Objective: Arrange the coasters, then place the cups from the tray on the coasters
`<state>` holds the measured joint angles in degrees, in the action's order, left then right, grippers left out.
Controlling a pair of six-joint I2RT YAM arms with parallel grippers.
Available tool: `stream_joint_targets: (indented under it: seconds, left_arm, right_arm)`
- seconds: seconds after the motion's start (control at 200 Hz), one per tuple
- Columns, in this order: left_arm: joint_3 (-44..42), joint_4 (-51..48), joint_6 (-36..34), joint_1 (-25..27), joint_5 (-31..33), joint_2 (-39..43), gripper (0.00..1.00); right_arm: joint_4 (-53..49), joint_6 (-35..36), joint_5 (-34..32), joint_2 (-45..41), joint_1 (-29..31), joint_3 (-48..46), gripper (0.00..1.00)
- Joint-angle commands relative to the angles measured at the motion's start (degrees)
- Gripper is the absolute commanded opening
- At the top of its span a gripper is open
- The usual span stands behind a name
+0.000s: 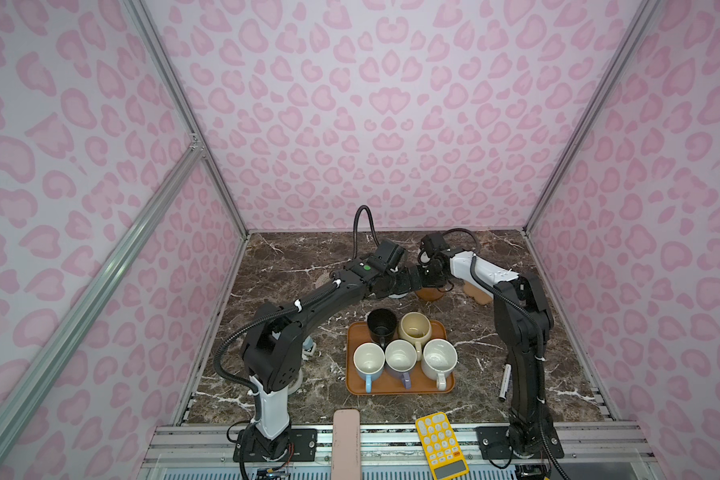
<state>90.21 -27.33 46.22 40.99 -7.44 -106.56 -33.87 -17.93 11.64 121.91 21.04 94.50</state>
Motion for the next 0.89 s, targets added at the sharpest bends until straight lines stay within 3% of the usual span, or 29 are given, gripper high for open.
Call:
stream_joint_targets:
  seconds: [0.0,0.225,0.375,0.44,0.685,0.89]
  left_arm:
    - [-0.65,2.72,0.06,0.05,1.12,2.47,0.97]
    - [0.14,2.54,-0.01,0.22,0.1,3.37,0.97]
    - [1.06,2.72,-1.12,0.9,0.57,3.99,0.98]
    - [2.45,2.49,-1.22,1.24,0.19,3.36,0.98]
    - [8.14,1.7,-1.08,3.64,-1.63,-0.97,0.98]
    - [12.63,-0.08,-0.25,5.12,-1.03,-4.39,0.98]
  right_arm:
    - [1.53,0.6,0.74,-1.94,-0.51,-1.56,0.55]
    - [0.59,1.79,2.05,-8.25,-4.06,-4.94,0.61]
    - [-0.41,3.41,0.91,-12.9,-8.54,-8.58,0.87]
    - [-0.64,3.61,0.64,-14.1,-10.98,-10.88,0.93]
    - [-1.28,3.77,1.38,-13.8,-21.98,-12.81,0.93]
    - [-2.9,6.9,0.87,-8.73,-27.59,-10.16,0.85]
